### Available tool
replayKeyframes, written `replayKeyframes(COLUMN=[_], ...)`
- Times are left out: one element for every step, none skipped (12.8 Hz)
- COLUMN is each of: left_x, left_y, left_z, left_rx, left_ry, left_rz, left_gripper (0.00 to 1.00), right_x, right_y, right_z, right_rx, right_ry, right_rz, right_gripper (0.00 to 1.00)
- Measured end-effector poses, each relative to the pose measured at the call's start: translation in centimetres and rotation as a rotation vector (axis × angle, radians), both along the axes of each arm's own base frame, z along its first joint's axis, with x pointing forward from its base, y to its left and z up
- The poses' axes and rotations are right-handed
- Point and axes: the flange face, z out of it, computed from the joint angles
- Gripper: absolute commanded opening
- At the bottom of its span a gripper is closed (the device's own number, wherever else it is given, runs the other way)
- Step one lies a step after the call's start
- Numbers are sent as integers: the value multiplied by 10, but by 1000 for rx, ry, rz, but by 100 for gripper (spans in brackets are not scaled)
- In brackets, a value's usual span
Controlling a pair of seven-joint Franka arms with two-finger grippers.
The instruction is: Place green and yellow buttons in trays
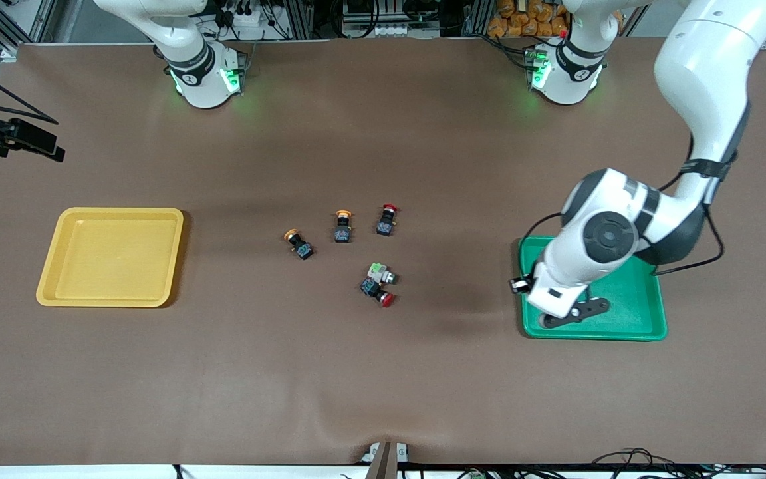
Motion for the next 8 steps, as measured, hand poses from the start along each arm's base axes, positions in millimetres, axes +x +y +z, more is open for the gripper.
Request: replayKeyframes(left_x=[0,-1,-3,-5,-8,-10,-12,-16], left_y=[15,29,43,58,73,87,99,109], left_z=[-5,-11,-19,-28,-37,-46,-56,-68], left_rx=[4,9,15,23,35,47,52,52], left_ry=[13,27,44,60,72,69,54,36], left_rz=[-5,0,6,11,13,16,15,12], left_gripper=[0,0,0,0,0,0,0,0], right_x=[0,1,1,1,-1,-2,-4,-3], right_y=[6,17,34,52,69,83,96,108], right_z=[0,1,3,7,12,16,15,10], right_rx=[1,2,2,2,2,3,3,3], right_ry=[0,-3,-10,-22,-33,-41,-38,-23], right_rz=[12,34,65,98,129,157,180,202], right_gripper=[100,100,100,100,100,100,100,100])
